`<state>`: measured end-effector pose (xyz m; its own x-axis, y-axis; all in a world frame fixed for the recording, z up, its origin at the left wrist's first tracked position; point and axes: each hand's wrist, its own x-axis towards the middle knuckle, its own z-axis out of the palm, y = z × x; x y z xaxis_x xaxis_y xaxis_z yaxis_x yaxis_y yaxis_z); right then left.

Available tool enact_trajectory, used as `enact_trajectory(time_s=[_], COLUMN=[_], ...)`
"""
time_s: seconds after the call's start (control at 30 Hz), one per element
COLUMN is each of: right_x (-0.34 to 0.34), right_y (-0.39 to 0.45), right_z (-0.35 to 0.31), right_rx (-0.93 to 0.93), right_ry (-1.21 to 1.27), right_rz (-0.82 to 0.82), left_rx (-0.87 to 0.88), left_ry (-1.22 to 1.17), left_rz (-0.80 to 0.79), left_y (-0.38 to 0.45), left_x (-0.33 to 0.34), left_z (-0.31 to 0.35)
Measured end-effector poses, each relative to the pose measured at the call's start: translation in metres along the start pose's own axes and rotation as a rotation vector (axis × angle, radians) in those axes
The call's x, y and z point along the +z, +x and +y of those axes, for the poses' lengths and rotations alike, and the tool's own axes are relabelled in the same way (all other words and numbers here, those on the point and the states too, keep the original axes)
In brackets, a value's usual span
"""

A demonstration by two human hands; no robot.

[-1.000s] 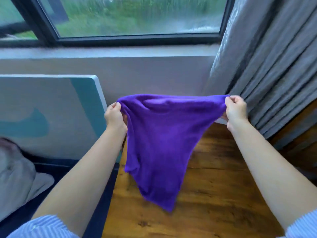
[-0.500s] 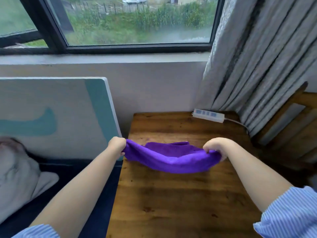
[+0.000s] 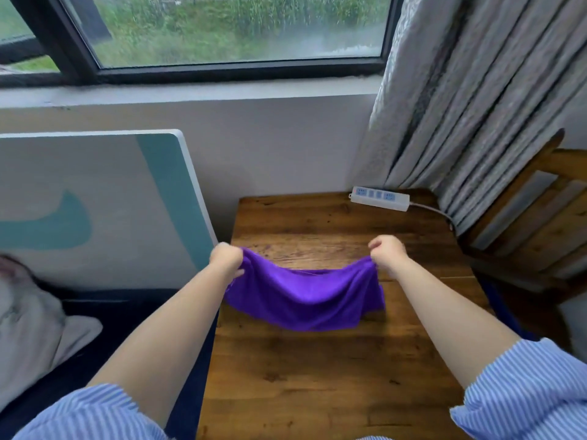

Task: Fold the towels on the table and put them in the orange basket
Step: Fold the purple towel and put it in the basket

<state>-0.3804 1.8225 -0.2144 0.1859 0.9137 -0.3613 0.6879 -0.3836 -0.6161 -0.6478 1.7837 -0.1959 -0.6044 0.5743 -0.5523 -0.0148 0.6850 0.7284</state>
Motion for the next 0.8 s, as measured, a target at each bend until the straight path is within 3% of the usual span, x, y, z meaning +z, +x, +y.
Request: enact_trajectory(time_s=[0.13, 0.23, 0.33, 0.4, 0.53, 0.67, 0.8], right_x=[-0.035, -0.069, -0.092, -0.094, -0.062, -0.006, 0.05], right_y=[0.016, 0.015, 0.017, 0.017, 0.013, 0.0, -0.03], right_z=[-0.084, -0.136, -0.158, -0.152, -0.099, -0.012, 0.065], right_rx=[-0.329, -0.58, -0.61, -0.54, -0.378, -0.258, -0.13], right_ry=[0.047, -0.015, -0.151, -0.289, -0.53, -0.702, -0.928], right_rz=[0.263, 0.423, 0.452, 0.411, 0.25, -0.035, -0.512], left_rx=[0.271, 0.506, 0.643, 0.665, 0.521, 0.503, 0.298], left_ry=[-0.54, -0.66, -0.706, -0.521, 0.189, 0.956, 1.463], left_rz=[-0.181, -0.15, -0.105, -0.035, -0.04, -0.208, -0.479], left_y=[-0.026, -0.036, -0.034, -0.023, 0.002, 0.01, 0.003], left_x=[0.021, 0.016, 0.003, -0.003, 0.002, 0.008, 0.021], left_z=[0.078, 0.124, 0.144, 0.13, 0.059, -0.021, -0.088])
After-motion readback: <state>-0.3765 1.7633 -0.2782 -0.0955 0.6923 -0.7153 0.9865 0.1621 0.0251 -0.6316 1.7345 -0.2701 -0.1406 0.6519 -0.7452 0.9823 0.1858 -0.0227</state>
